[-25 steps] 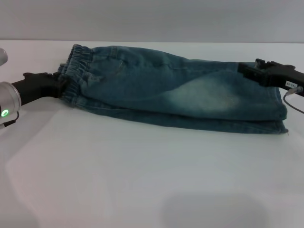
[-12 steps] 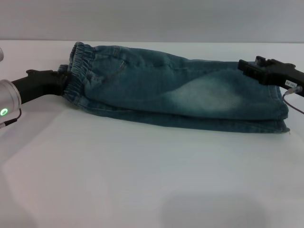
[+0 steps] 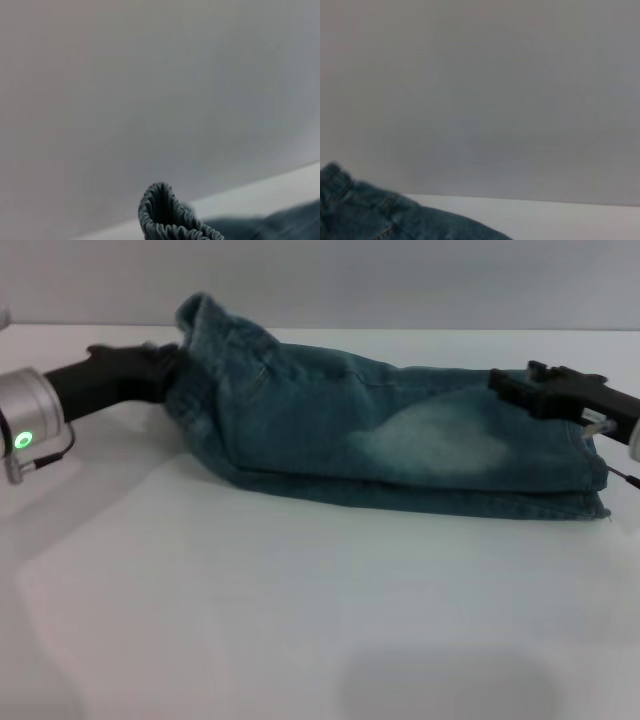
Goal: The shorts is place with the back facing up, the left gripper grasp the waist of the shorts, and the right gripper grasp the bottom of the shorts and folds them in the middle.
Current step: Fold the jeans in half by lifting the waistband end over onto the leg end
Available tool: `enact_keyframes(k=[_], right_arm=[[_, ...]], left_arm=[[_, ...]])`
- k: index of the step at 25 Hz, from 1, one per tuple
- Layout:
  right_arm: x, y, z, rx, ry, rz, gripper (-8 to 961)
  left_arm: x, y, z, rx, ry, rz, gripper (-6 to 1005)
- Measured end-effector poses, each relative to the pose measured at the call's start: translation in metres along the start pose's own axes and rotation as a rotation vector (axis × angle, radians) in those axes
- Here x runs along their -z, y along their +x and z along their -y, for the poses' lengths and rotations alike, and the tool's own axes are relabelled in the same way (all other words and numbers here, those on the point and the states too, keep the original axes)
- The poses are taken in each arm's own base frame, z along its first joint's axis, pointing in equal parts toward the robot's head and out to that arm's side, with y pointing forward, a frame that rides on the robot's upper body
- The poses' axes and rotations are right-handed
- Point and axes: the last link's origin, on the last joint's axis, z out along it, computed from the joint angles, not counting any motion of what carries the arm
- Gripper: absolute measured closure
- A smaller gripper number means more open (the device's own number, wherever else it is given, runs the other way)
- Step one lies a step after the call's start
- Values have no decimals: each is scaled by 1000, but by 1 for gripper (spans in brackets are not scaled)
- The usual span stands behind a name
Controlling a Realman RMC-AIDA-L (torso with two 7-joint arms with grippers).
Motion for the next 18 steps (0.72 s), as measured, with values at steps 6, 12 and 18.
enact_keyframes(k=[6,12,18], right_arm=[[-24,-1,-23,47,-56,-20,316],[-44,0,-50,79,-123,-41,316],[-52,4,-65,70,-165,-58,316]], left_arm=[[-13,35,-19,-8,-130,-90,922],[-19,67,-30,-15,-210,-158,924],[-18,93,-39,-30,-273,-208,924]])
